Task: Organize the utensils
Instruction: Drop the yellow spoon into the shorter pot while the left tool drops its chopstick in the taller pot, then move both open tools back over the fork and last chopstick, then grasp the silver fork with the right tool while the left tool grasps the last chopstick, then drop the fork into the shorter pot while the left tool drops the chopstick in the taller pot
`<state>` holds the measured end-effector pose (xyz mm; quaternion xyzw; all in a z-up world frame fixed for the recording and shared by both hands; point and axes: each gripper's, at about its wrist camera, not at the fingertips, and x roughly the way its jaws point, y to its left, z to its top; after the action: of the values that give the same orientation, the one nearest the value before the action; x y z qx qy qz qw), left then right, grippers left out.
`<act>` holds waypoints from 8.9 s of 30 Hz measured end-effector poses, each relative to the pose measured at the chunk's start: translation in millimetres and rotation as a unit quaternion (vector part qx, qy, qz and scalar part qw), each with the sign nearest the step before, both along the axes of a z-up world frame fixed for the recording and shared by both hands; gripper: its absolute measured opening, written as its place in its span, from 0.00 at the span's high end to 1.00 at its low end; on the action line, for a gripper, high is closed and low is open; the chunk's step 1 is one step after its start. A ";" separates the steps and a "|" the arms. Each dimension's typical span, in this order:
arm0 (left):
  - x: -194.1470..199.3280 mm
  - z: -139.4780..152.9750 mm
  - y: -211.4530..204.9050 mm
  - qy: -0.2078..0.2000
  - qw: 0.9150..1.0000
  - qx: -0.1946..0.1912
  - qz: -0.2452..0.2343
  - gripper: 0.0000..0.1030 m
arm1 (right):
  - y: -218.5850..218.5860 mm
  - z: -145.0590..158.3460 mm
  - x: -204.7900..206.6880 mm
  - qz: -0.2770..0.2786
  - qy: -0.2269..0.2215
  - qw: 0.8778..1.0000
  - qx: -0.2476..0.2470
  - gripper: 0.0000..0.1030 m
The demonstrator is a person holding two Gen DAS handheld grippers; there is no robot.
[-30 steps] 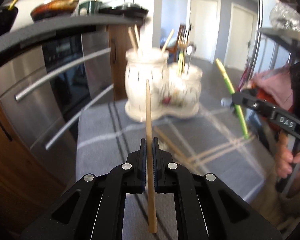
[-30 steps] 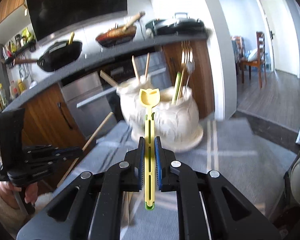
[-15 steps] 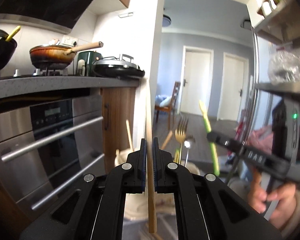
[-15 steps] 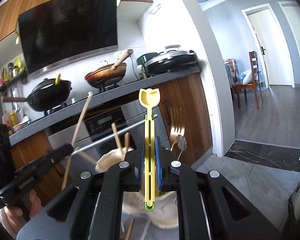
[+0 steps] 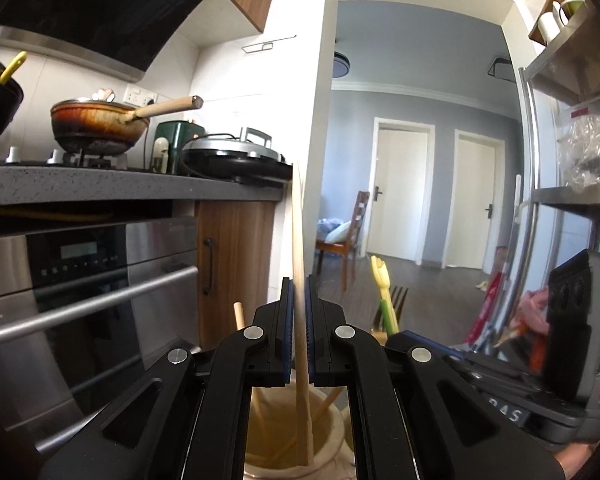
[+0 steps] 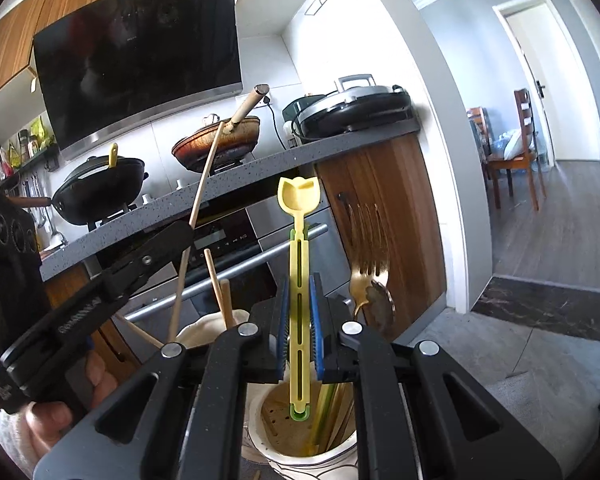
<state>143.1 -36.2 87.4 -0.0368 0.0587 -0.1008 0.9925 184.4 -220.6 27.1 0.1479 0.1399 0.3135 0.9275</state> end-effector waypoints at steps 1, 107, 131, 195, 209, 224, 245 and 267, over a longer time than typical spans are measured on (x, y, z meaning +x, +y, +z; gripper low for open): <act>1.0 -2.0 -1.2 -0.004 1.000 0.005 0.006 0.94 | -0.5 -2.1 -0.3 0.000 -0.001 1.000 0.000 0.90; -132.0 -129.7 83.7 0.229 0.973 0.000 0.036 0.08 | 97.7 -102.1 -138.3 0.087 0.134 0.935 -0.315 0.80; -126.5 -132.7 96.6 0.245 0.968 -0.039 0.032 0.08 | 123.8 -110.2 -126.4 0.074 0.147 0.921 -0.354 0.95; -103.8 -135.4 -11.9 0.342 0.931 0.126 -0.035 0.94 | -26.6 -55.1 -151.3 0.002 0.025 0.990 -0.138 0.95; -124.9 -82.8 20.7 0.181 0.980 0.069 -0.054 0.94 | -12.4 -29.5 -142.8 -0.017 -0.012 0.989 -0.146 0.95; -71.4 12.4 27.0 0.006 0.998 -0.033 -0.044 0.94 | -7.3 47.1 -91.2 -0.037 -0.080 0.993 -0.075 0.95; 2.4 4.5 -12.1 -0.045 0.998 0.039 0.007 0.94 | 0.4 18.8 -20.1 -0.027 -0.031 0.996 -0.084 0.95; 4.7 -17.5 -9.7 -0.015 0.999 0.050 0.012 0.89 | 17.2 -6.6 -2.5 -0.006 0.013 0.992 -0.129 0.95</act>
<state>147.8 -45.9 69.9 0.0139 0.0488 -0.0864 0.9950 181.9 -203.4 20.5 0.0321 0.1900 0.2850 0.9390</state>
